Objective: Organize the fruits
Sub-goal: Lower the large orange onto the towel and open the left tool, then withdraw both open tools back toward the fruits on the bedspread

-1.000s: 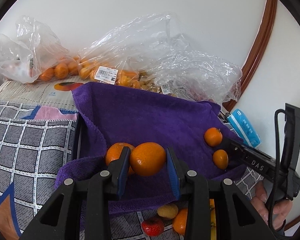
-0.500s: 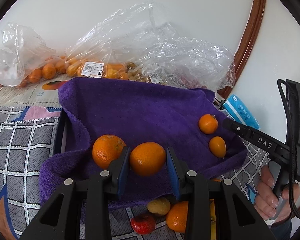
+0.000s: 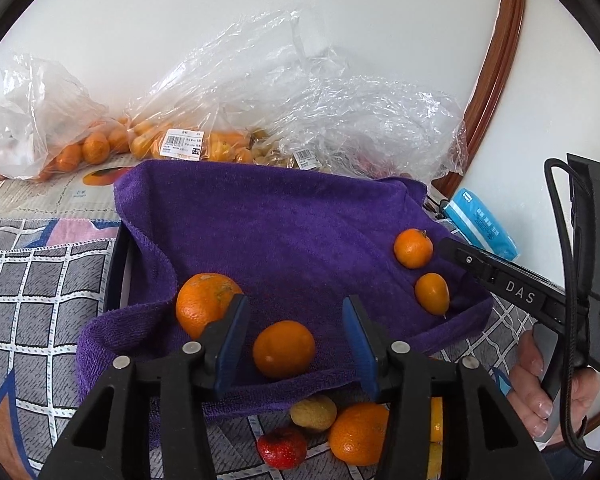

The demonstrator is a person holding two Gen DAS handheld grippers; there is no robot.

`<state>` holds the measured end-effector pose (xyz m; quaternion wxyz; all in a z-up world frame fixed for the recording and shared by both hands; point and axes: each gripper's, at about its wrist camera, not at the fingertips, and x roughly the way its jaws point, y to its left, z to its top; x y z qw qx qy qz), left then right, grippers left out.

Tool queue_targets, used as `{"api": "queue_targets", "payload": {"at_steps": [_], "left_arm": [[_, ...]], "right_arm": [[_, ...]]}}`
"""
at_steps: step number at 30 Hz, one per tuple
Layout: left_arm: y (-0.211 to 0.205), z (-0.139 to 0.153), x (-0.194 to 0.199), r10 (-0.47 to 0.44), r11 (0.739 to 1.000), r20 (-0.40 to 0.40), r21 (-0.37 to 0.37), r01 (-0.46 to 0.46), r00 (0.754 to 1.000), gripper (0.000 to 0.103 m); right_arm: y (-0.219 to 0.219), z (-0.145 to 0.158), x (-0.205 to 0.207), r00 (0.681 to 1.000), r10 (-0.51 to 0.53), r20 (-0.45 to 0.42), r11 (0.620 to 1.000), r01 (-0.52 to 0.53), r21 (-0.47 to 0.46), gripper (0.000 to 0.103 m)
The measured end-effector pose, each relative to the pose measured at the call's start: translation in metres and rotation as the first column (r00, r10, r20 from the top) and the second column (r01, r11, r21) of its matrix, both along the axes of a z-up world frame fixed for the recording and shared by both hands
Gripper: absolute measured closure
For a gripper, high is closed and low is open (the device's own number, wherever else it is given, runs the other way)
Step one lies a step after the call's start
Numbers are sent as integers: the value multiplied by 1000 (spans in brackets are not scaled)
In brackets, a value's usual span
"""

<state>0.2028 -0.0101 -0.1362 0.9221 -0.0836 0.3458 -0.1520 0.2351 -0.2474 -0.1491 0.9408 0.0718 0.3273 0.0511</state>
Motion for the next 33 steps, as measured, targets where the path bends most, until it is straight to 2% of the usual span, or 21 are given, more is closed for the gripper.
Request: {"api": "queue_targets", "payload": {"at_steps": [5, 11, 17, 21, 23, 28, 31, 33], "left_arm": [[3, 0, 0, 0, 1000, 3, -13, 0, 1000, 52], [7, 4, -3, 26, 999, 29, -26, -25, 999, 52], [12, 13, -5, 57, 998, 59, -10, -56, 997, 52], [17, 26, -9, 96, 995, 102, 13, -98, 990, 52], [21, 32, -10, 111, 993, 92, 17, -113, 990, 52], [34, 37, -18, 97, 994, 14, -45, -96, 995, 52], [36, 37, -32, 101, 995, -1, -11, -101, 995, 52], [36, 35, -43, 106, 994, -14, 40, -105, 994, 52]], "right_arm": [[0, 2, -3, 999, -42, 30, 999, 42, -23, 48], [3, 8, -9, 997, -33, 72, 999, 36, -35, 48], [4, 13, -16, 996, -24, 81, 1000, 23, 20, 48], [12, 23, -24, 995, -37, 96, 999, 40, -26, 48], [14, 29, -31, 995, -26, 93, 999, 30, -34, 48], [8, 36, -47, 998, -5, 59, 1000, 6, -14, 48], [3, 37, -58, 999, 8, 35, 1000, -9, 17, 48], [2, 36, -66, 999, 30, 18, 999, -31, 36, 48]]}}
